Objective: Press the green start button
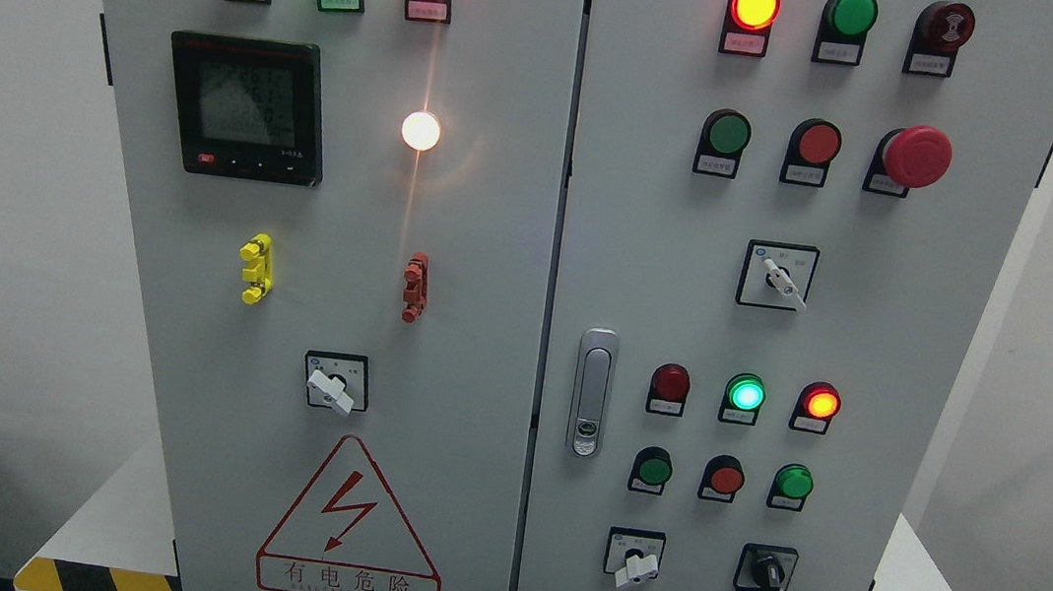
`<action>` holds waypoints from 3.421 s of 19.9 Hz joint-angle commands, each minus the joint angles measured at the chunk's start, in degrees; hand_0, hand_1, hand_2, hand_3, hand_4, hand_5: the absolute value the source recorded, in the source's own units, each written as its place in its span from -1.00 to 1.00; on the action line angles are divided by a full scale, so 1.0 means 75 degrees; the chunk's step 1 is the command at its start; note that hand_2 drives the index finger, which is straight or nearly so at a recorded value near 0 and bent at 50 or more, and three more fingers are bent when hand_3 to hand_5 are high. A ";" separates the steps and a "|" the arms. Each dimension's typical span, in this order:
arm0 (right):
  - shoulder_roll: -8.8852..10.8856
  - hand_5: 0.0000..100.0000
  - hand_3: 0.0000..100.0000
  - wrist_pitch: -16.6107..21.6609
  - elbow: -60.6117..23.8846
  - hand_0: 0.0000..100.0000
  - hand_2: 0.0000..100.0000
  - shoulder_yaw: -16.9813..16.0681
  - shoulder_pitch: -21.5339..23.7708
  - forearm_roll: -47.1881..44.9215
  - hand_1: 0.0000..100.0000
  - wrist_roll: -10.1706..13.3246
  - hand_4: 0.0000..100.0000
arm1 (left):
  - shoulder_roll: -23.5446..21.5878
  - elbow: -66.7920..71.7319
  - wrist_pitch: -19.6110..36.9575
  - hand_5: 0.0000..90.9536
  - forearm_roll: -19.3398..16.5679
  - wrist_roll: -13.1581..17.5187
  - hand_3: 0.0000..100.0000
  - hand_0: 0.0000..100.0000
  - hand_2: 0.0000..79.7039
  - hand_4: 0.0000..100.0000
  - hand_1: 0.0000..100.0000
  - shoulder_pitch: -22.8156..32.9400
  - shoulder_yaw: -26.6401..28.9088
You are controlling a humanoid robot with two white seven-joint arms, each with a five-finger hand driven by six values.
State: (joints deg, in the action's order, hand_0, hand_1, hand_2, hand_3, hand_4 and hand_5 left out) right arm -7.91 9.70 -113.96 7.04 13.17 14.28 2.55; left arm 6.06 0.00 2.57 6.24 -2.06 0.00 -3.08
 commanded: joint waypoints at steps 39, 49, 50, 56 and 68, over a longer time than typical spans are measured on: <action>-0.0012 1.00 0.97 0.0430 0.1378 -0.51 -1.00 -0.0787 -0.2049 0.7869 -0.28 0.1277 0.81 | -0.0011 -0.0211 -0.0003 -1.00 0.0000 0.0006 -1.00 -0.76 -1.00 -1.00 0.11 -0.0176 0.0000; -0.0023 1.00 0.98 0.0336 0.2128 -0.50 -1.00 -0.0693 -0.2763 0.7974 -0.28 0.1266 0.81 | 0.0001 -0.0211 -0.0003 -1.00 0.0000 0.0006 -1.00 -0.76 -1.00 -1.00 0.11 -0.0176 0.0000; -0.0023 1.00 0.98 0.0325 0.2187 -0.50 -1.00 -0.0682 -0.2822 0.7974 -0.28 0.1254 0.81 | -0.0011 -0.0211 -0.0003 -1.00 0.0000 0.0006 -1.00 -0.76 -1.00 -1.00 0.11 -0.0176 0.0000; -0.0035 1.00 0.98 0.0313 0.2433 -0.49 -1.00 -0.0471 -0.3010 0.7974 -0.28 0.1242 0.82 | 0.0001 -0.0211 -0.0003 -1.00 0.0000 0.0006 -1.00 -0.76 -1.00 -1.00 0.11 -0.0176 0.0000; -0.0035 1.00 0.98 0.0172 0.2785 -0.48 -1.00 -0.0459 -0.3315 0.7974 -0.28 0.1242 0.82 | 0.0001 -0.0211 -0.0003 -1.00 0.0000 0.0006 -1.00 -0.76 -1.00 -1.00 0.11 -0.0176 0.0000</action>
State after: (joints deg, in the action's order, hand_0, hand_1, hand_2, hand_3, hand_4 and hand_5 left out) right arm -8.12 11.30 -96.17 2.81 -10.75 74.08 11.60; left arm 6.06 0.00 2.57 6.24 -2.06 0.00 -3.07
